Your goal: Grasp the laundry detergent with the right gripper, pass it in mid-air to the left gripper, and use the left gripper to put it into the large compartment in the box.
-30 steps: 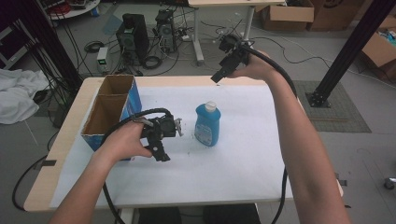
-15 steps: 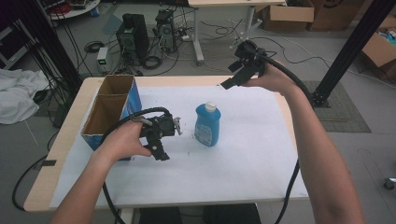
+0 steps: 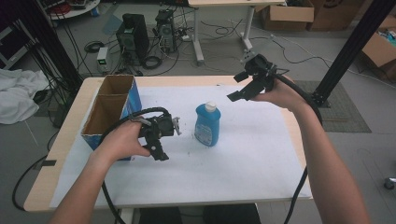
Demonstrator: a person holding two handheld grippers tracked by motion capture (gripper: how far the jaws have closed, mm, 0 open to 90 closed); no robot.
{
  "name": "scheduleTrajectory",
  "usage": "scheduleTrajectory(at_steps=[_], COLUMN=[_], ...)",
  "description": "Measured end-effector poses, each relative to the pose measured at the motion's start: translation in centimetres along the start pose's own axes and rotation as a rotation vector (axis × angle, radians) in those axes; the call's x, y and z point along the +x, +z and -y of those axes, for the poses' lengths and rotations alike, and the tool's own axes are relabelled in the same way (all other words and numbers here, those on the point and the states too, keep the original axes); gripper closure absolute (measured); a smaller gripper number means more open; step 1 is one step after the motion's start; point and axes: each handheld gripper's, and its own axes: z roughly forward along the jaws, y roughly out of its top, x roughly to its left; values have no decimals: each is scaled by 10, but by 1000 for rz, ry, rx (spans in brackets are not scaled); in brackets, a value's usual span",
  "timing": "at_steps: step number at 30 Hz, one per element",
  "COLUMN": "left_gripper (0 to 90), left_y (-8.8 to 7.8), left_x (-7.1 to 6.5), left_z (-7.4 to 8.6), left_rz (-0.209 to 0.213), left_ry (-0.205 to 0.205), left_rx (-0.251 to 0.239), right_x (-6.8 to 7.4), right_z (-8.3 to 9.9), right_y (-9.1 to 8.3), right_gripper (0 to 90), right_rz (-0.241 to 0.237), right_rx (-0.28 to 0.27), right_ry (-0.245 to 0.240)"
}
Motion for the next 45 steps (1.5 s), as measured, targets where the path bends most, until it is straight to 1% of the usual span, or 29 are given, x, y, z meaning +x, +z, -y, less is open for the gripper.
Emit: scheduleTrajectory(at_steps=[6,8,12,19,23,25,27,45], left_gripper=[155,155,155,155,155,155,155,155], left_y=[-1,-1,0,-1,-1,-1,-1,-2], left_x=[0,-1,-1,-1,-1,-1,-2,-3], left_z=[2,3,3,4,4,3,3,2], left_rz=[1,-2,-2,-3,-6,-7,-6,-13], left_ry=[-4,-5,-1,-4,-6,-5,-7,-5], left_rx=[-2,-8,-4,0,-3,-4,-2,1], right_x=[10,14,18,22,24,26,28,37], right_z=[12,17,26,36,39,41,42,50], right_y=[5,7,16,31,39,43,47,80], right_gripper=[156,154,154,155,156,156,158,163], right_rz=[-11,-14,-28,-43,-42,-33,-38,-46], right_rx=[-32,-48,-60,-66,-68,-62,-64,-58], right_ry=[-10,-6,-3,5,4,1,0,-7])
